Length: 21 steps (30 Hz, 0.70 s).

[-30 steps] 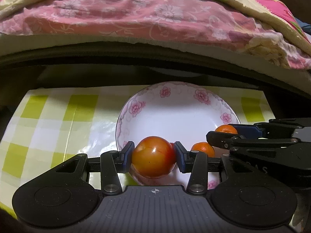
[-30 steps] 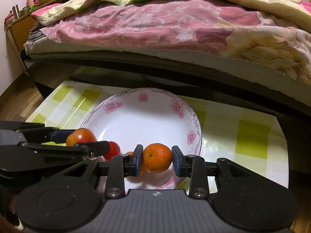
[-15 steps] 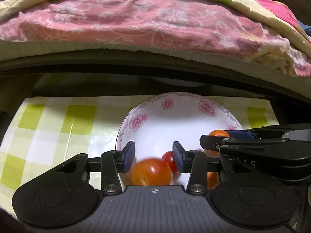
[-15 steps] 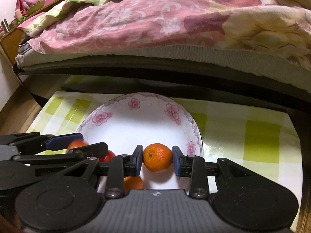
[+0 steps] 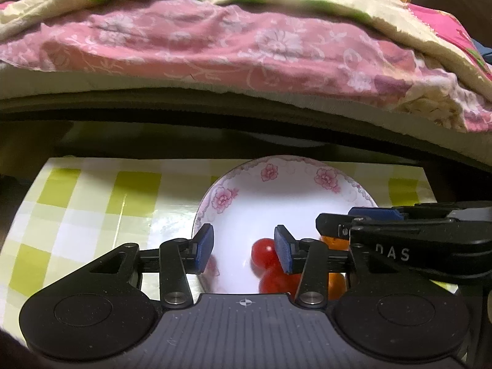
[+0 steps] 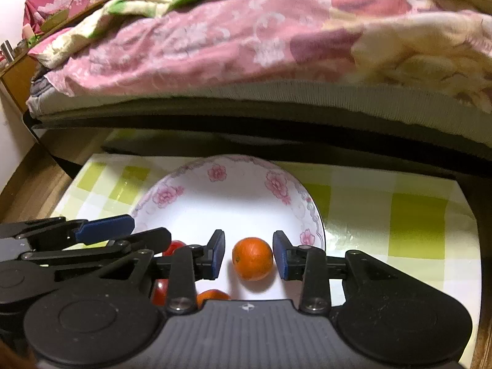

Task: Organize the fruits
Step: 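Carry the large tomato and mandarin into the plate and open both grippers, then withdraw both grippers from the plate toward the remaining fruit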

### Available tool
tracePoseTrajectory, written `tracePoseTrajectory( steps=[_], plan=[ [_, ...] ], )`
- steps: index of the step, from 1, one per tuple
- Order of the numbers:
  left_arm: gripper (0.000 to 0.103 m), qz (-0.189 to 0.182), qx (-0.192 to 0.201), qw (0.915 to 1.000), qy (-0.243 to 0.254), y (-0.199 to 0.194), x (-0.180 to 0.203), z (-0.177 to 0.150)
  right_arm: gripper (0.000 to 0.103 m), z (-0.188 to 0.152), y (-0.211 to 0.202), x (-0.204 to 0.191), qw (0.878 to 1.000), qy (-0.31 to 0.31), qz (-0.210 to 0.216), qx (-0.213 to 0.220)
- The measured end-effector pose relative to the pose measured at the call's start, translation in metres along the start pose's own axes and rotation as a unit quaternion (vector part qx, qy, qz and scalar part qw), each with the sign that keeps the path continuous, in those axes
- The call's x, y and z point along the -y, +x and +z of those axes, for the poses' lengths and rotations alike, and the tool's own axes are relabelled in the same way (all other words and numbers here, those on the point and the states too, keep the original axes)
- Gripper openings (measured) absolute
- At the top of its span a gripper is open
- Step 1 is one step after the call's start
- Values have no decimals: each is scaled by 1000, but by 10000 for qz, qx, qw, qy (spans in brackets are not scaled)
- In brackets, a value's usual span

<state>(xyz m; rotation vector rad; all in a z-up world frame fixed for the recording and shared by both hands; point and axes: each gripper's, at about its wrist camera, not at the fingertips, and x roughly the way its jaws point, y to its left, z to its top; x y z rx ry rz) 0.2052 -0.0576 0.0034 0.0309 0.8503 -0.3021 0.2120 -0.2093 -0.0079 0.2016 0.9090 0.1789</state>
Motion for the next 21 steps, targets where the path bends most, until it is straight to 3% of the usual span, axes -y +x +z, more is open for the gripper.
tracePoseTrajectory(
  steps=[4,21],
  plan=[
    [54,3,34,10000,93,-8,1,-1,43,1,-10,0,9999,19,10,111],
    [56,71,107,9997,220,-55,4,-20,44,-22,-56,-26,9992,-271,-75,276]
  ],
)
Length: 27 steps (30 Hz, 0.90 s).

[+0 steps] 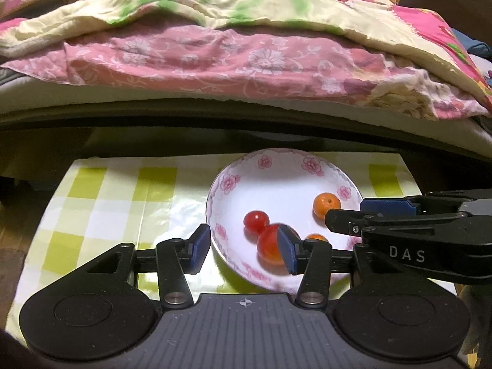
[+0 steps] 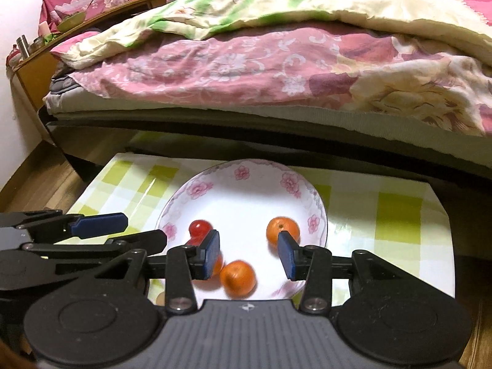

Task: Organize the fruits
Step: 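Withdraw both grippers from the plate toward the remaining fruit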

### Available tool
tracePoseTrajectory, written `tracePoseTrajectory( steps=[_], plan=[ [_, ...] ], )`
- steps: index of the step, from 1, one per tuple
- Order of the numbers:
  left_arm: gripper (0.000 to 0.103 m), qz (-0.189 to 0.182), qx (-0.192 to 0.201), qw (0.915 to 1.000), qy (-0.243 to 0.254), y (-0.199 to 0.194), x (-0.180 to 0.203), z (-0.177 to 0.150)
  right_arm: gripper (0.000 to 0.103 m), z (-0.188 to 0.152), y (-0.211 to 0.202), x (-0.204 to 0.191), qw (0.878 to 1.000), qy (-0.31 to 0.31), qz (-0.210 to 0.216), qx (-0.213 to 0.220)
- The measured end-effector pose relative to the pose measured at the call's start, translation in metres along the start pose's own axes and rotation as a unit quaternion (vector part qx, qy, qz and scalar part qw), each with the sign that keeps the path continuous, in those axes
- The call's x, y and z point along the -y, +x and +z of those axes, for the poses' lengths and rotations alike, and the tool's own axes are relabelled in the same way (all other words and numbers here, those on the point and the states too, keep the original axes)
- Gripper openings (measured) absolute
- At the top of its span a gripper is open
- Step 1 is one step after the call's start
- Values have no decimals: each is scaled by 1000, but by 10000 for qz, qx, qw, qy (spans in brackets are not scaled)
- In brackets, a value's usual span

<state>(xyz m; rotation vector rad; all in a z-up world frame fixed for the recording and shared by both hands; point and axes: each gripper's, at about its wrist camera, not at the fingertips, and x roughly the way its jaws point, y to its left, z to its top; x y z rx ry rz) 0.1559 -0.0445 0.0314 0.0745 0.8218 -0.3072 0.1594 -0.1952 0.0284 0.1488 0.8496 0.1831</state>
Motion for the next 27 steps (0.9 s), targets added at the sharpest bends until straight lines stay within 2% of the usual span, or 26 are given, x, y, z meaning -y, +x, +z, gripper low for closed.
tracePoseTrajectory(
  steps=[16,27],
  plan=[
    [56,-86,16,9998,168,-43,12,-28,44,-38,-48,-16,10000,75,-38,-32],
    [56,-93,-88,9998,121,-56,9,-48,44,-57,-58,-26,9998,134,14,-158]
  ],
)
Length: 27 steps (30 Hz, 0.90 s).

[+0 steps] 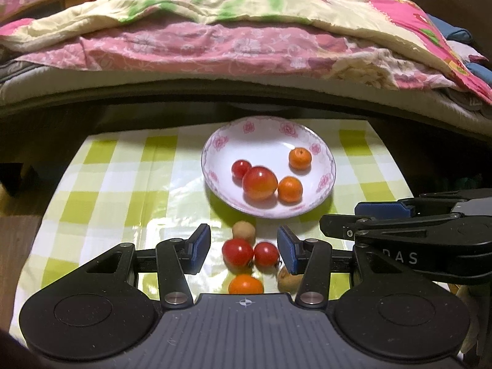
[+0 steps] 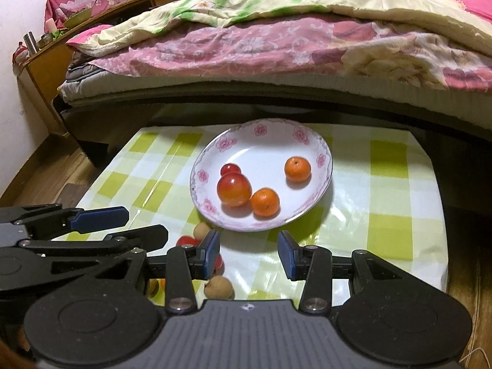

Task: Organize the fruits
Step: 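Withdraw both grippers from the plate toward the remaining fruit, then grasp a tan round fruit with the right gripper while the left gripper approaches another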

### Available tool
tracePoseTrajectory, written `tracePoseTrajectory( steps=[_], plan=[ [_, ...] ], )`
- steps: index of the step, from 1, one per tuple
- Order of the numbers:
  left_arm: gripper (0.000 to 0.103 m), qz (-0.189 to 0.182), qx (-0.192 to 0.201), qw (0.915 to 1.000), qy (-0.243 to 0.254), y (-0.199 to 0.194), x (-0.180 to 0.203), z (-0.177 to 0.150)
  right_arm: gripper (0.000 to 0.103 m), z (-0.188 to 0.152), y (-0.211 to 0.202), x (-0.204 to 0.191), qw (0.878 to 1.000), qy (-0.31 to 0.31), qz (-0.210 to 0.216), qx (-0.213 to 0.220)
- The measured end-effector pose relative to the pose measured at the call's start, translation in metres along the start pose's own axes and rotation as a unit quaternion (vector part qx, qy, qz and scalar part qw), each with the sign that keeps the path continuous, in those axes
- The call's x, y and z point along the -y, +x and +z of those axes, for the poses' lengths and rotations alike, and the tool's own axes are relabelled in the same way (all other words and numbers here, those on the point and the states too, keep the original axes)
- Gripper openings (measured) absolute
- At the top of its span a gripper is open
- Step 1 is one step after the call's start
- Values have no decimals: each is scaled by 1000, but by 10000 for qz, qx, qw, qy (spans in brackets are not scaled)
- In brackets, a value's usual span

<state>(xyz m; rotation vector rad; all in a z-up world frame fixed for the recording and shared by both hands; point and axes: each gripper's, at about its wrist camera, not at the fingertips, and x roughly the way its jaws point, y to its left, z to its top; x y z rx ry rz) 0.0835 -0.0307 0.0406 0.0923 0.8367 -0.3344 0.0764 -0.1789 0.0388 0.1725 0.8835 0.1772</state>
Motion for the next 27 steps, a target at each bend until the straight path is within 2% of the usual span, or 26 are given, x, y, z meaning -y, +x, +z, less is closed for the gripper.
tracePoseTrajectory(
  steps=[10,14,18,23,27],
  plan=[
    [57,-15,-240,9997,-15,5,-8,-20,44,-17,8,-10,9994,-144,57,-294],
    [64,-51,-380,9993,-24,10,-14,-27,44,-22,19,-11,9984,-218,124,-505],
    [64,-29,-477,9989,-10,12,-21,-33,44,-28,28,-11,9971,-371,58,-657],
    [64,-25,-613,9980,157,14,-26,-47,44,-30,37,-12,9956,-503,133,-777],
    [64,-23,-736,9965,389,19,-25,-58,44,-35,46,-20,9923,-903,116,-836]
  ],
)
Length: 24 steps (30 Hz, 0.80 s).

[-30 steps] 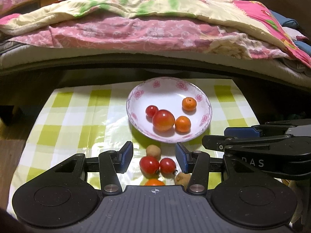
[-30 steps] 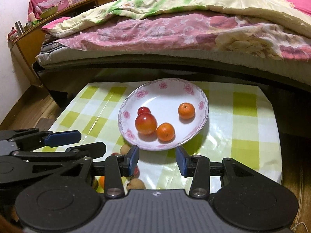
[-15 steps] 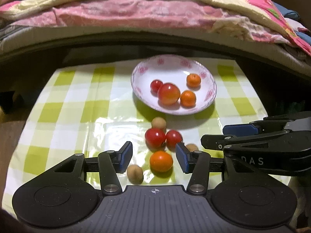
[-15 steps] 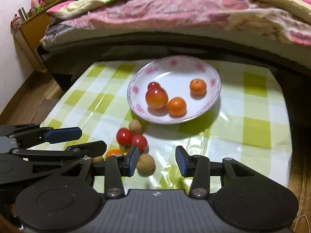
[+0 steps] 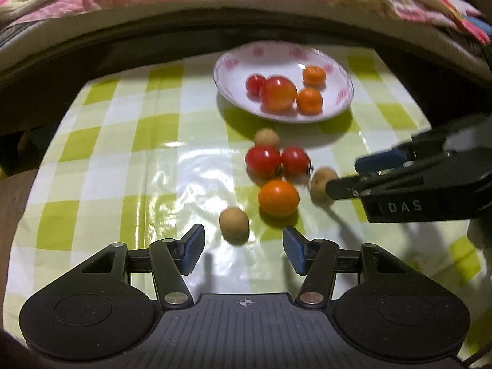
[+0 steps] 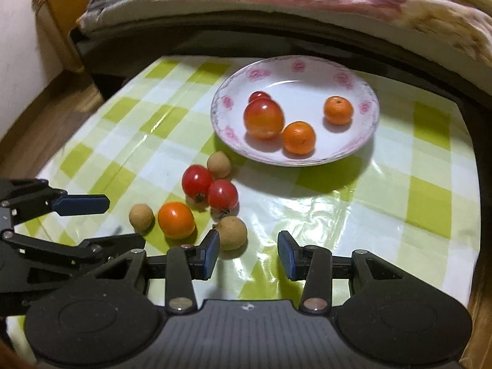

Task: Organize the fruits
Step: 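Grasp a tan round fruit with the right gripper while the left gripper approaches another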

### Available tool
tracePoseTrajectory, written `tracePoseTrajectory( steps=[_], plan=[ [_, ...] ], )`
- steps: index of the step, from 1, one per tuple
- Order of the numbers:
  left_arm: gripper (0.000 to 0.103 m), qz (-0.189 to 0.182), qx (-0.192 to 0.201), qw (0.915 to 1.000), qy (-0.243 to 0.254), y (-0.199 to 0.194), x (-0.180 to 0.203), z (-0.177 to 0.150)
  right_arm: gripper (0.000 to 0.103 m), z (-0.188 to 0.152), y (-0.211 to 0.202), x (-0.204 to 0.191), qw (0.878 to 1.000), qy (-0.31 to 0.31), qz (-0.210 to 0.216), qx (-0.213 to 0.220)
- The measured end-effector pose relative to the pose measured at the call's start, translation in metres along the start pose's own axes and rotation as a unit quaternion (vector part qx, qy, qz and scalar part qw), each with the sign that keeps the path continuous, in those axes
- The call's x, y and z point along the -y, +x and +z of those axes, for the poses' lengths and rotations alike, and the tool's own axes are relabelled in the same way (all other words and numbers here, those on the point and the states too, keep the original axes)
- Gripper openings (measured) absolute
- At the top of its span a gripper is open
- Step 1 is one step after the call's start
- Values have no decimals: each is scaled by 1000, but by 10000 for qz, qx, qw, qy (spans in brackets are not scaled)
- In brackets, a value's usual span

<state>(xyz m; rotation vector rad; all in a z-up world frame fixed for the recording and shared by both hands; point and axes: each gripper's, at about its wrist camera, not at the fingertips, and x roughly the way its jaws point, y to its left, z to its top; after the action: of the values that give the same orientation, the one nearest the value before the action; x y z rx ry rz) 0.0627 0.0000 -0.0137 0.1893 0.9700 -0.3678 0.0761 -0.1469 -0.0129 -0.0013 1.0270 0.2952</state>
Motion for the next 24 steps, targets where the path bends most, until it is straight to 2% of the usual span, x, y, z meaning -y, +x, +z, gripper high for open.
tracePoseTrajectory(
  steps=[6,15,18,24],
  plan=[
    [66,45,18,9997,252,8,3,-2,45,-1,10,-11,9988,-454,155,53],
    [66,-2,-1,9994,349,21,2,-2,45,3,22,-17,9977,-643,206,-27],
    [66,-37,18,9996,286,23,0,0,43,2,21,-19,9974,-687,199,-3],
    [60,-91,77,9995,305,27,-1,2,30,2,16,-21,9971,-713,273,-63]
  ],
)
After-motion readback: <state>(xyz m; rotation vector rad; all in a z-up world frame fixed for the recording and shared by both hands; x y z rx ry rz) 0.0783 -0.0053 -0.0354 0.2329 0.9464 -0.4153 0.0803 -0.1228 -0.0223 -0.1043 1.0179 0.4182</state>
